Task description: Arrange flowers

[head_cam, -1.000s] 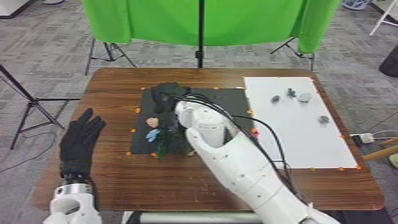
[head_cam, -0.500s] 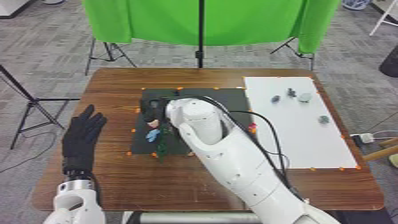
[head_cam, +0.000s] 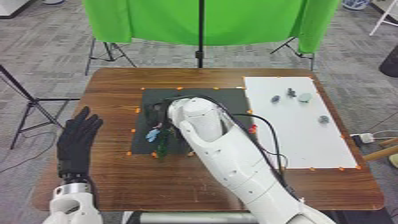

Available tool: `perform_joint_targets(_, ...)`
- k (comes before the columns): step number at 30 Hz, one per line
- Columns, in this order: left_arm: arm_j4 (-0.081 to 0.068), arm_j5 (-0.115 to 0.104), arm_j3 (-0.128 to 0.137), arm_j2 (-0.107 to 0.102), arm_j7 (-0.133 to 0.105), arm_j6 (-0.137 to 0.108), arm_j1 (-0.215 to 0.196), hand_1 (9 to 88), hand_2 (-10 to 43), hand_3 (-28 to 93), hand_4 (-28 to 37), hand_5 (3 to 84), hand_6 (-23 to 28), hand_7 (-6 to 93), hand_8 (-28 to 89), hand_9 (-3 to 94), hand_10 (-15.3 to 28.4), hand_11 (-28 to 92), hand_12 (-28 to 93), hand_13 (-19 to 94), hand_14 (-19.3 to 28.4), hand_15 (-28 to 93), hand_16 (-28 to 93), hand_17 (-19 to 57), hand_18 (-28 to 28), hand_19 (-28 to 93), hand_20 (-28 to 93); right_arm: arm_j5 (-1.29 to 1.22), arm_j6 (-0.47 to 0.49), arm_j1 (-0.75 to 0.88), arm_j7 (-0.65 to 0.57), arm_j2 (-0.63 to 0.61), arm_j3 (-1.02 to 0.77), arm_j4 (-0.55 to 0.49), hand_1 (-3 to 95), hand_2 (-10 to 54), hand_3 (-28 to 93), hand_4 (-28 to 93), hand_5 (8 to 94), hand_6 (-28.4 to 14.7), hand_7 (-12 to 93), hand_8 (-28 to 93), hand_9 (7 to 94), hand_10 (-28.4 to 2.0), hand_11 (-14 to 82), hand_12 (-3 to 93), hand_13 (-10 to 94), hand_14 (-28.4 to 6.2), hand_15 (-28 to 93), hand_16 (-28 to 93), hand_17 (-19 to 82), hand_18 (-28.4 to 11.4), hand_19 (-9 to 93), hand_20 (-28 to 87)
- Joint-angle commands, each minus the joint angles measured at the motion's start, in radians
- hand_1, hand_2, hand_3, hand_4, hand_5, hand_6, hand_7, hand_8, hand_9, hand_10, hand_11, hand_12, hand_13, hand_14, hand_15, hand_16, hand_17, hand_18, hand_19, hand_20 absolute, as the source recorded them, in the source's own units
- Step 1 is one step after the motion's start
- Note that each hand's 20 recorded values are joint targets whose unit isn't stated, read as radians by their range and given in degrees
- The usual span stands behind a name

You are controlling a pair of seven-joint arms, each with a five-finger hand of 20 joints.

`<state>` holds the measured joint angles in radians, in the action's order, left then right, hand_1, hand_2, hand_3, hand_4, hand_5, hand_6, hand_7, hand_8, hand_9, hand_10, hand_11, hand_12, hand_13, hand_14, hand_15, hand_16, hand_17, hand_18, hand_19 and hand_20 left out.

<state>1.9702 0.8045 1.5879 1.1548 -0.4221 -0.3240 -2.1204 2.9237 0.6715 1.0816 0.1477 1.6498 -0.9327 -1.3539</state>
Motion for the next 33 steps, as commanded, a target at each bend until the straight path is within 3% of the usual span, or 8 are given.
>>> perform_joint_targets(1,-0.006,-0.002,-0.013,0.006,0.003,-0.006,0.001,15.9,3.4,68,-28.3,39.9,3.8,8.9,-4,39.7,12.3,14,13,36,14.5,10,4,9.8,10.2,2,22,0.115,-0.029,-0.014,-0.019,-0.005,-0.003,0.0,30.4,10.7,78,15,60.1,5.6,16,-13,89.6,-11.4,47.4,28.7,94,-2.1,67,31,69,-12.4,93,65)
perform_joint_targets(2,-0.014,0.003,-0.032,0.005,0.014,-0.025,0.034,15.9,3.4,68,-28.3,39.9,3.8,8.9,-4,39.7,12.3,14,13,36,14.5,10,4,9.8,10.2,2,22,0.109,-0.033,-0.017,-0.026,-0.007,0.002,-0.001,30.3,10.7,78,14,60.1,5.6,16,-13,89.6,-11.4,47.5,28.7,94,-2.2,67,31,69,-12.4,93,66)
perform_joint_targets(3,0.003,-0.007,0.014,0.009,-0.023,0.03,-0.05,15.9,3.4,68,-28.3,39.9,3.8,8.9,-5,39.7,12.3,14,13,36,14.6,10,4,9.8,10.2,2,22,0.114,-0.044,-0.014,-0.027,-0.006,0.001,-0.002,30.3,10.7,79,14,60.1,5.6,16,-13,89.6,-11.4,47.4,28.7,94,-2.2,67,30,69,-12.4,93,66)
perform_joint_targets(5,0.005,-0.007,0.018,0.01,-0.03,0.037,-0.061,15.9,3.4,68,-28.3,39.9,3.9,8.9,-4,39.6,12.3,14,13,36,14.6,10,4,9.8,10.2,2,22,0.127,-0.052,-0.018,-0.025,-0.011,0.01,-0.004,30.4,10.7,78,14,60.1,5.5,16,-13,89.6,-11.4,47.4,28.8,94,-2.2,67,30,69,-12.5,93,66)
perform_joint_targets(10,0.003,-0.006,0.005,0.009,-0.016,0.012,-0.035,16.0,3.6,68,-28.3,40.0,3.9,9.1,-5,39.6,12.3,14,13,36,14.6,10,4,9.8,10.3,2,22,0.132,-0.065,-0.023,-0.029,-0.012,0.01,0.0,30.3,10.7,78,14,60.4,5.3,16,-13,89.5,-11.5,47.4,28.8,94,-2.2,67,30,69,-12.5,93,66)
perform_joint_targets(19,0.0,0.001,-0.009,0.008,0.011,-0.001,-0.006,16.0,3.5,68,-28.3,40.0,3.9,8.8,-5,39.6,12.3,14,13,36,14.5,10,4,9.8,10.2,2,22,0.043,-0.096,-0.041,-0.083,-0.052,0.038,-0.033,30.3,10.7,78,13,60.7,5.1,16,-12,89.4,-11.5,47.4,28.9,94,-2.2,67,30,69,-12.5,93,66)
perform_joint_targets(27,-0.002,0.005,-0.015,0.008,0.024,-0.007,0.006,16.0,3.4,68,-28.3,40.1,3.8,9.0,-5,39.7,12.2,14,13,36,14.5,10,4,9.8,10.2,2,22,-0.24,0.029,-0.053,-0.183,-0.129,0.114,-0.147,30.1,10.7,78,13,61.5,4.6,16,-12,89.4,-11.5,47.4,28.7,94,-2.2,67,30,69,-12.5,93,66)
perform_joint_targets(33,-0.005,0.002,-0.02,0.006,0.027,-0.01,0.013,15.9,3.5,68,-28.3,40.0,3.8,8.9,-5,39.6,12.2,14,13,36,14.6,10,4,9.7,10.2,2,22,-0.252,0.029,-0.027,-0.159,-0.133,0.135,-0.175,30.0,10.6,78,13,62.4,4.5,15,-12,89.4,-11.6,47.4,28.7,94,-2.2,67,30,69,-12.6,93,66)
